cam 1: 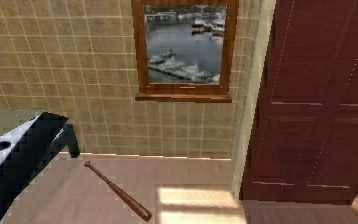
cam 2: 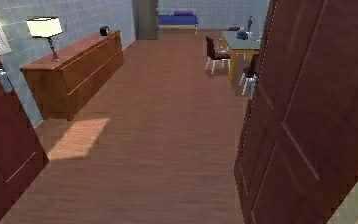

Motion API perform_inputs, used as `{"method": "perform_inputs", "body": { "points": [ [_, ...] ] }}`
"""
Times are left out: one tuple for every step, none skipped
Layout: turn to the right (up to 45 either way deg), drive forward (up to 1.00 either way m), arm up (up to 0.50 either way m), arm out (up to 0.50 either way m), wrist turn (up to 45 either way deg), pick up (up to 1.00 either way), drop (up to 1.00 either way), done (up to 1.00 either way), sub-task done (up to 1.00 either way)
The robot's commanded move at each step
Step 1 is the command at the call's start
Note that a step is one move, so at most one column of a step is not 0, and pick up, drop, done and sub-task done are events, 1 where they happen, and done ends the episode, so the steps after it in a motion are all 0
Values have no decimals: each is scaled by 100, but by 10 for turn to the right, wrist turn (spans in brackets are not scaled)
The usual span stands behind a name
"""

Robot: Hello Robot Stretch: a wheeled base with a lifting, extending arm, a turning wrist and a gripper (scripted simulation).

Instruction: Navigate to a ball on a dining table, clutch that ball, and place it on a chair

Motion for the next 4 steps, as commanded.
{"method": "perform_inputs", "body": {
  "points": [
    [0,30,0,0,0,0,0,0,0],
    [450,0,0,0,0,0,0,0,0],
    [450,0,0,0,0,0,0,0,0],
    [90,0,0,0,0,0,0,0,0]
  ]
}}
